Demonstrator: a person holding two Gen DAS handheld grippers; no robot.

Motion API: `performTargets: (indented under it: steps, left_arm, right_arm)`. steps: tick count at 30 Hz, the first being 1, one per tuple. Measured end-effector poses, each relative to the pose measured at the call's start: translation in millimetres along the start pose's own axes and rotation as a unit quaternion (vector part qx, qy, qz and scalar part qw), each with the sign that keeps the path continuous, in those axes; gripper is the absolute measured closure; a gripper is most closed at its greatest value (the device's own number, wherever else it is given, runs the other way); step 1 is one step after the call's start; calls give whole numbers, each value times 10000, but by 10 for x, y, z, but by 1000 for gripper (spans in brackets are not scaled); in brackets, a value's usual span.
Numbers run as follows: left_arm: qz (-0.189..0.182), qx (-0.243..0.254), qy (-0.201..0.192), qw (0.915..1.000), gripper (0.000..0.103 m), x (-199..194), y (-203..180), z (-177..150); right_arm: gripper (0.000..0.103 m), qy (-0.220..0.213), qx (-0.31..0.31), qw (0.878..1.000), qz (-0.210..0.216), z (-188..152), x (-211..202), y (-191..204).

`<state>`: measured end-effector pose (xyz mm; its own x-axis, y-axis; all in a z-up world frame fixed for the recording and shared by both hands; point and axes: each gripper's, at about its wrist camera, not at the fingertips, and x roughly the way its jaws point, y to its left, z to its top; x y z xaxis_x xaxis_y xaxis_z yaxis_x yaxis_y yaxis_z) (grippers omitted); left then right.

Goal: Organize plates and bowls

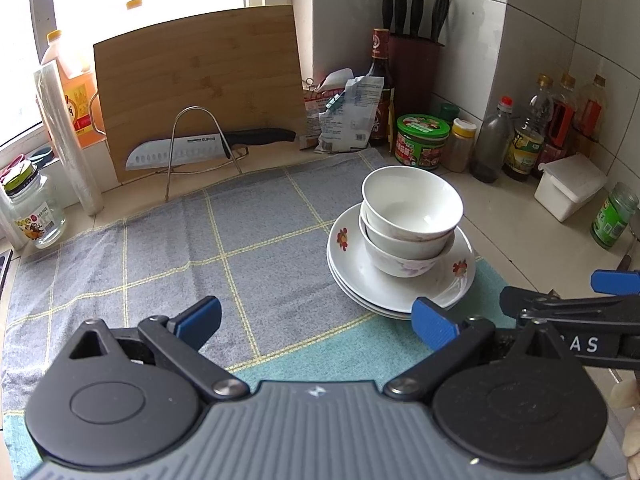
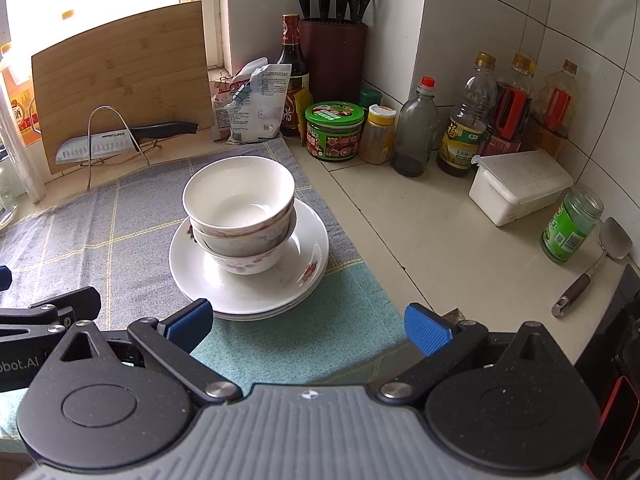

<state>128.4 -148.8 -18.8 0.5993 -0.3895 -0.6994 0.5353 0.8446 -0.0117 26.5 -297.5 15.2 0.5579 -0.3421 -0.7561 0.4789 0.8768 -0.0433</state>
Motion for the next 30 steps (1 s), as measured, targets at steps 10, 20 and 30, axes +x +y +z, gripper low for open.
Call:
performTargets:
  steps: [10,20,30]
  left_arm:
    - [8,-4,-8,10000,2,-8,-19,8]
    - [-4,-13,-28,10000,2,-23,-24,7]
    - [9,-79,-46,10000,2,-52,-10,0]
  right_arm:
    - [0,-21,7,10000,-2,4,-3,-13]
    - [0,-75,-21,10000,-23,11,-28,-34]
    - [0,-209,-104,9997,-30,2,-67,-3]
